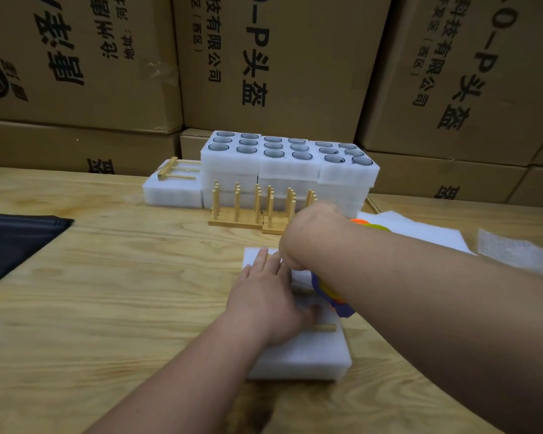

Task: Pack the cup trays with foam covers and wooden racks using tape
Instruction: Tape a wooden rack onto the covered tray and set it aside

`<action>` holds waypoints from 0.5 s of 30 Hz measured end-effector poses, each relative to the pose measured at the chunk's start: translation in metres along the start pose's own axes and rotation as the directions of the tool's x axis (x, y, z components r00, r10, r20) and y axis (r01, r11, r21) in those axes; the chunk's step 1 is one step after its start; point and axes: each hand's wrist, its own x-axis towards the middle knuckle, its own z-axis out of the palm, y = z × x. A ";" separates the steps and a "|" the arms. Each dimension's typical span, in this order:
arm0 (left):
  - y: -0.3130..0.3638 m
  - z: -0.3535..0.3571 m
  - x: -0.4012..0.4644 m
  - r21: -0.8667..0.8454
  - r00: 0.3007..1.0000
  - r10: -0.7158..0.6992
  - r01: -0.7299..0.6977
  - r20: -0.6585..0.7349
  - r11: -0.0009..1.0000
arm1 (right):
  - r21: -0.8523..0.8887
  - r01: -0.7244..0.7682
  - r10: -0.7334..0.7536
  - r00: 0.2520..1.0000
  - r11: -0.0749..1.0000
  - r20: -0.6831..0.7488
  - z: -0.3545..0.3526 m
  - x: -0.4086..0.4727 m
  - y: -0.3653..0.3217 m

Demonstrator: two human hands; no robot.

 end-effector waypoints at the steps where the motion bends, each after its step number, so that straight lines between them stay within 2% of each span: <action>1: 0.000 0.000 0.000 0.002 1.000 -0.003 0.003 -0.003 1.000 | 0.000 0.002 -0.002 1.000 1.000 -0.004 0.000 -0.001 0.000; 5: 0.000 0.002 0.000 0.022 1.000 -0.017 0.017 0.000 1.000 | 0.013 0.024 -0.024 1.000 1.000 0.008 0.007 0.007 0.002; 9: 0.002 0.002 0.001 0.059 0.999 -0.036 0.035 0.013 0.998 | 0.163 -0.019 0.023 1.000 0.986 -0.018 0.022 0.012 0.019; 15: 0.003 0.001 0.002 0.081 0.999 -0.039 0.036 0.036 0.996 | 0.273 -0.027 0.035 0.999 0.962 -0.026 0.046 0.005 0.045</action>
